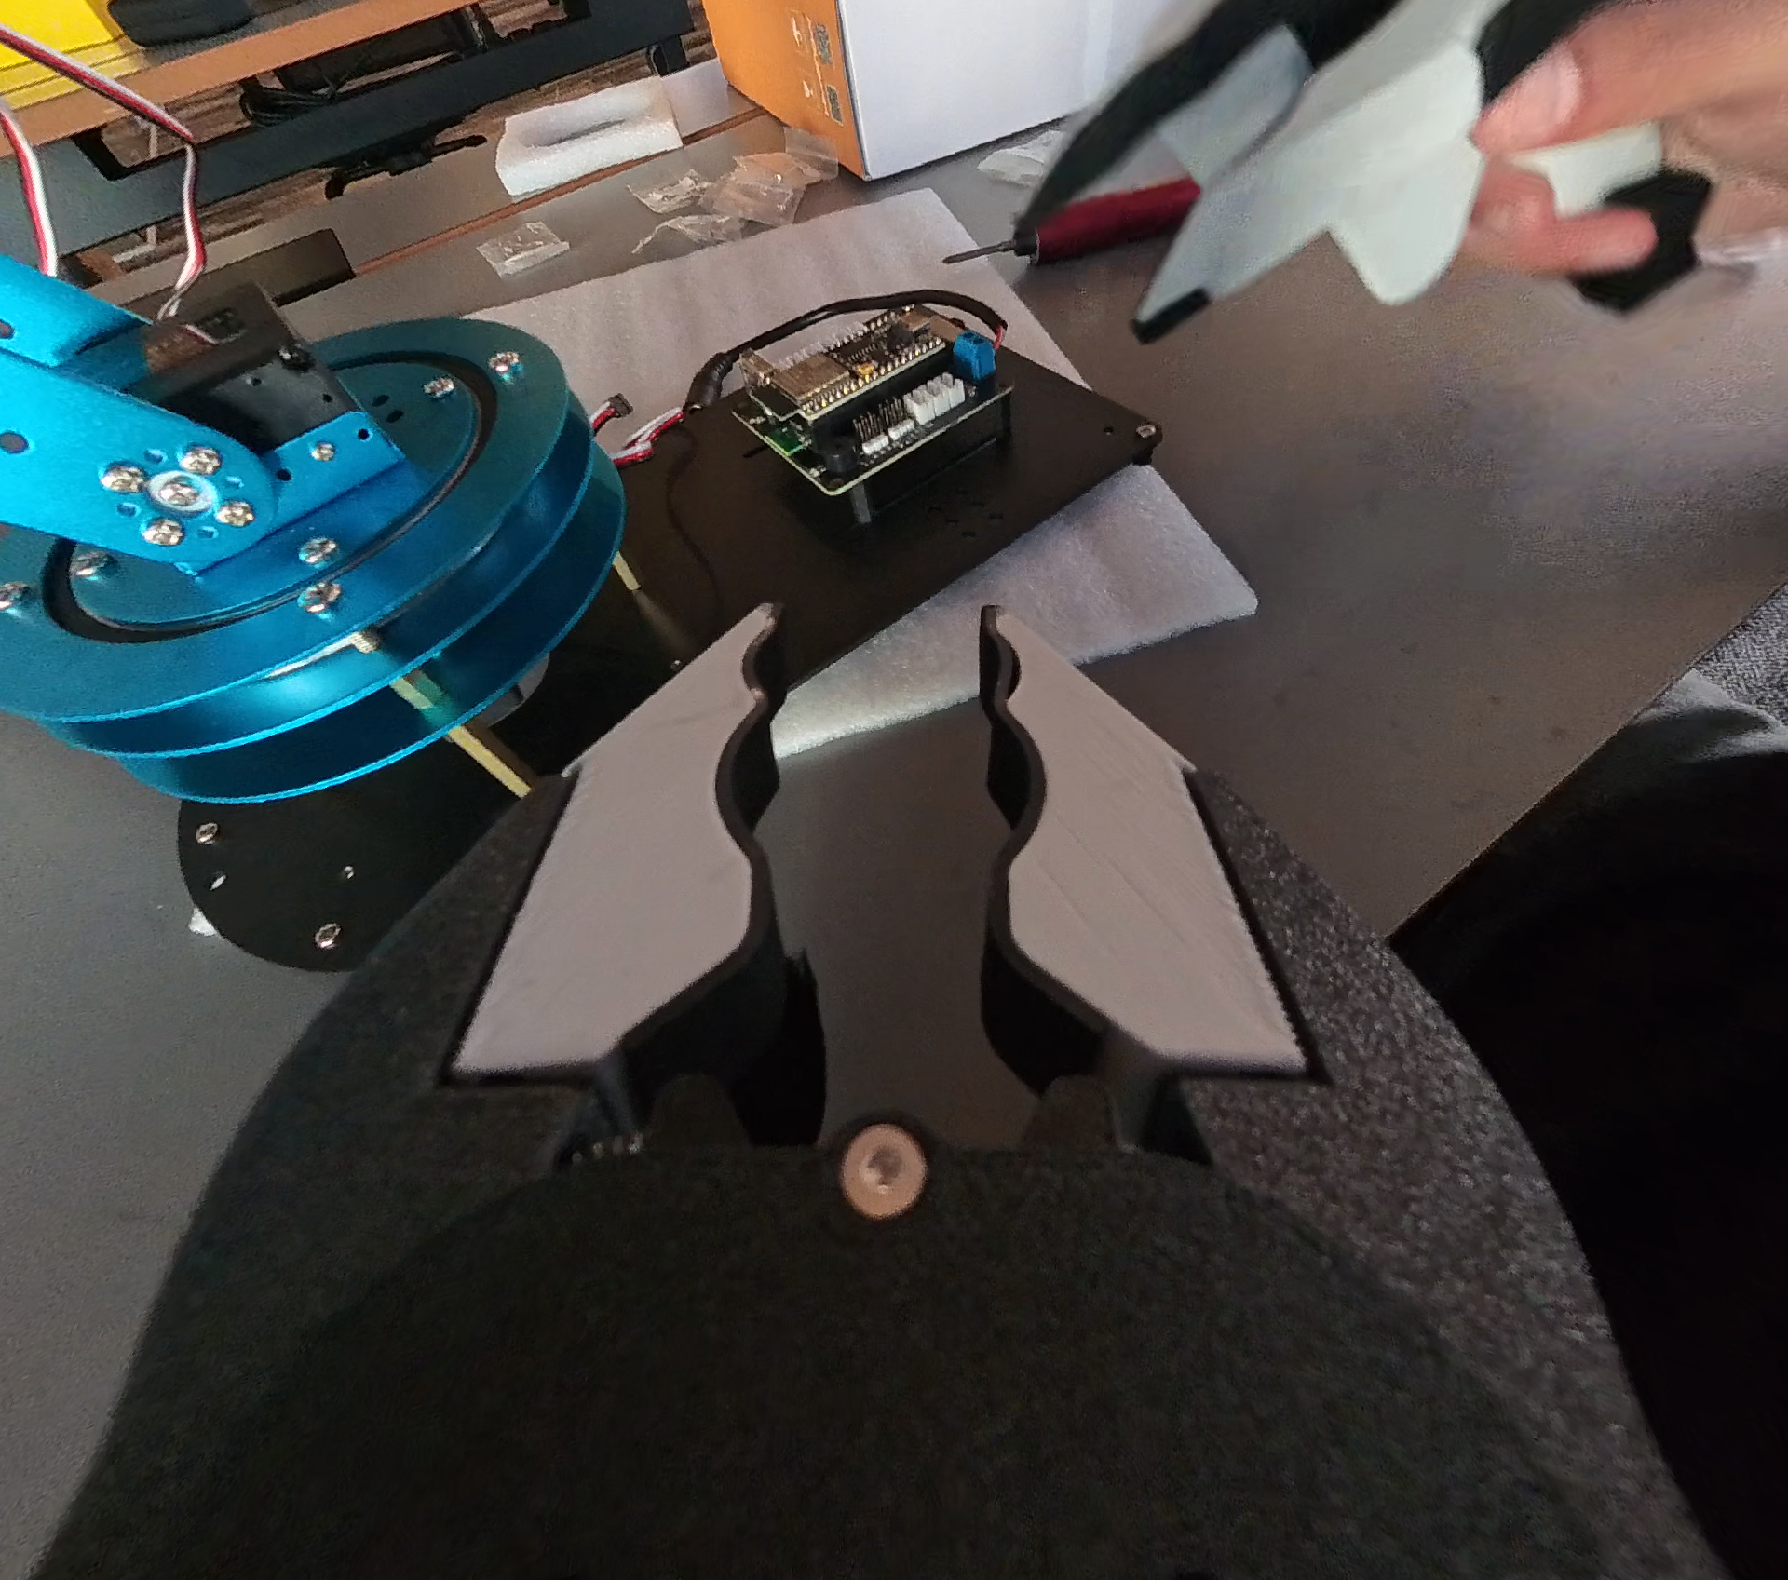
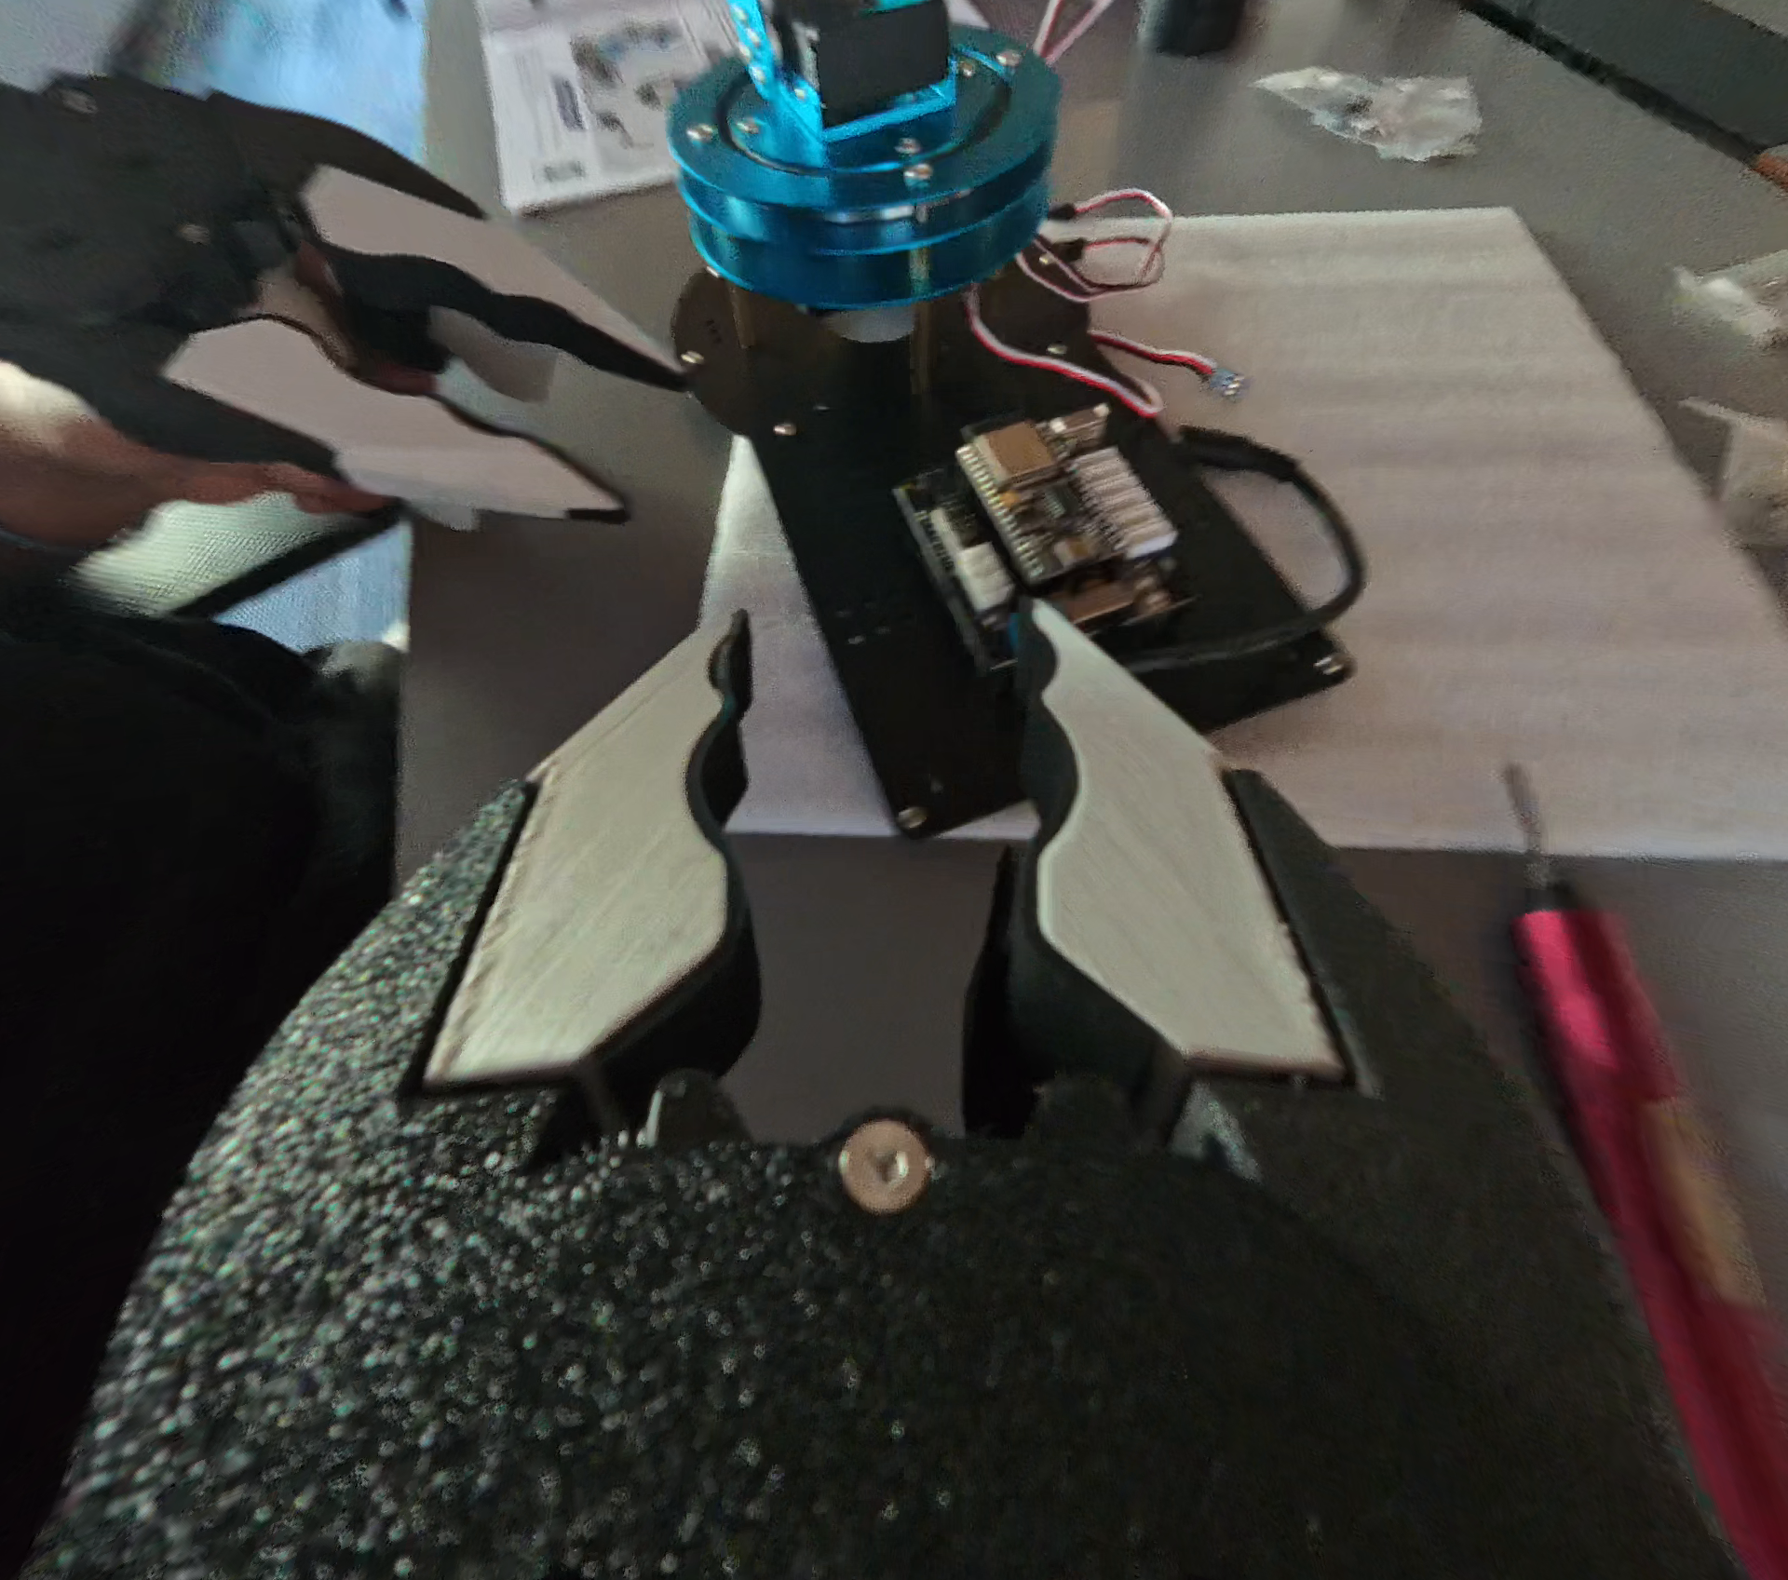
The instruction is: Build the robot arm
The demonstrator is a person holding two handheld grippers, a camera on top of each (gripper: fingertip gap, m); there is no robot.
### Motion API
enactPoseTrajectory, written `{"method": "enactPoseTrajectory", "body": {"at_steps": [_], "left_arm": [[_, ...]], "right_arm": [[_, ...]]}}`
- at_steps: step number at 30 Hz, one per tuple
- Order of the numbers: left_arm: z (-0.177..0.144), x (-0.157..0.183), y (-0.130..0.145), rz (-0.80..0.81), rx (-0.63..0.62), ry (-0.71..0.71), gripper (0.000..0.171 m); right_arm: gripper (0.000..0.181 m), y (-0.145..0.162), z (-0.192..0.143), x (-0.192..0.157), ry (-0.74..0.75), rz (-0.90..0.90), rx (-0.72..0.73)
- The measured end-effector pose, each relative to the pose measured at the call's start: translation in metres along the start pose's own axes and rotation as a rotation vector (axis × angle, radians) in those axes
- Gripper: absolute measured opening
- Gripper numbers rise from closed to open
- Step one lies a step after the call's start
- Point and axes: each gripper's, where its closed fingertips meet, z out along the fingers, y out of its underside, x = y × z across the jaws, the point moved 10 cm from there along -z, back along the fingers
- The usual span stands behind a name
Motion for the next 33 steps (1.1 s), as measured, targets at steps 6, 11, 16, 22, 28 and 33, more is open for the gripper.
{"method": "enactPoseTrajectory", "body": {"at_steps": [6, 11, 16, 22, 28, 33], "left_arm": [[0.001, 0.003, 0.001, 0.038, -0.011, -0.028, 0.039], [0.001, 0.004, 0.001, 0.048, -0.014, -0.029, 0.039], [0.001, 0.005, 0.000, 0.051, -0.014, -0.008, 0.039], [0.002, 0.005, 0.000, 0.055, -0.019, 0.001, 0.039], [0.001, 0.006, 0.001, 0.062, -0.021, -0.002, 0.039], [0.002, 0.006, 0.001, 0.065, -0.024, -0.005, 0.039]], "right_arm": [[0.098, -0.037, 0.053, 0.046, -0.067, -0.188, -0.448], [0.077, -0.036, 0.079, 0.059, -0.180, -0.210, -0.619], [0.076, -0.034, 0.083, 0.058, -0.201, -0.239, -0.656], [0.066, -0.037, 0.084, 0.057, -0.219, -0.272, -0.677], [0.065, -0.071, 0.078, 0.088, -0.117, -0.362, -0.637], [0.066, -0.099, 0.105, 0.166, 0.051, -0.339, -0.621]]}}
